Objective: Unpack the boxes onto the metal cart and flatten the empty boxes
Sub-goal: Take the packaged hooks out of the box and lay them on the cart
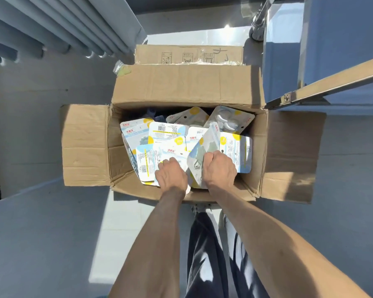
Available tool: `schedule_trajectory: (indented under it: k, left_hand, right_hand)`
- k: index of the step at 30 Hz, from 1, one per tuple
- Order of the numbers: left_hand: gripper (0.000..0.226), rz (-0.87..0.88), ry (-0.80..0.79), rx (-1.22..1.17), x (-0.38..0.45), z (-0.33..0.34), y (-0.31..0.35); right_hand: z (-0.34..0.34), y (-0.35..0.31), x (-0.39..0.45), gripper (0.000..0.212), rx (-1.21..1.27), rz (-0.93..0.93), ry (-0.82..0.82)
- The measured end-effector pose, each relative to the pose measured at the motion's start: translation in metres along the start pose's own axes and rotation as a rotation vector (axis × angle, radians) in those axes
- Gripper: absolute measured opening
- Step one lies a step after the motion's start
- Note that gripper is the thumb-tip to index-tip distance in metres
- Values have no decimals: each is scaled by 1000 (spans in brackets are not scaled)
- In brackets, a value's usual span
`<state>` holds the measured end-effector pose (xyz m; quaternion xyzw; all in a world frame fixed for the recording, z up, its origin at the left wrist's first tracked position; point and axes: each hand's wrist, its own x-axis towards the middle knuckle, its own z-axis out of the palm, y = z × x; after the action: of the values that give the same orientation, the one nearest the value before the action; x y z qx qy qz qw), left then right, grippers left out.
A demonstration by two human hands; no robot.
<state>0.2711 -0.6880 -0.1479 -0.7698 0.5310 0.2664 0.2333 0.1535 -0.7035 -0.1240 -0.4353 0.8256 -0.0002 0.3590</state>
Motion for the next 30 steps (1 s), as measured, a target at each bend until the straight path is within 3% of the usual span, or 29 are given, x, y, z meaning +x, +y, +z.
schedule_trajectory:
  k: [2,10,15,17,21,23,26,30]
  left_hand:
    - [21,-39,17,-41,-9,0,-3]
    - [28,-62,76,-65,-7,-5,-5]
    - [27,-79,56,-62,-6,1,-13]
    - [27,-105,56,-70,-6,4,-16]
    - [25,-130,91,-123,-3,10,-23]
    - [25,-133,108,-146,-1,13,-25]
    - [29,-136,107,-137,3,16,-24]
    - [34,-153,93,-136,3,17,-22]
  right_hand:
    - [-3,-4,-6,37,85,40,98]
    - [-15,-20,-9,42,387,320,229]
    - [-13,-15,5,44,301,437,80]
    - [-10,-9,10,42,262,368,28]
    - [-2,4,8,15,-90,-55,39]
    - [1,7,10,25,-262,-178,-50]
    - [3,5,11,45,-419,-204,-217]
    - [5,1,11,55,-576,-255,-250]
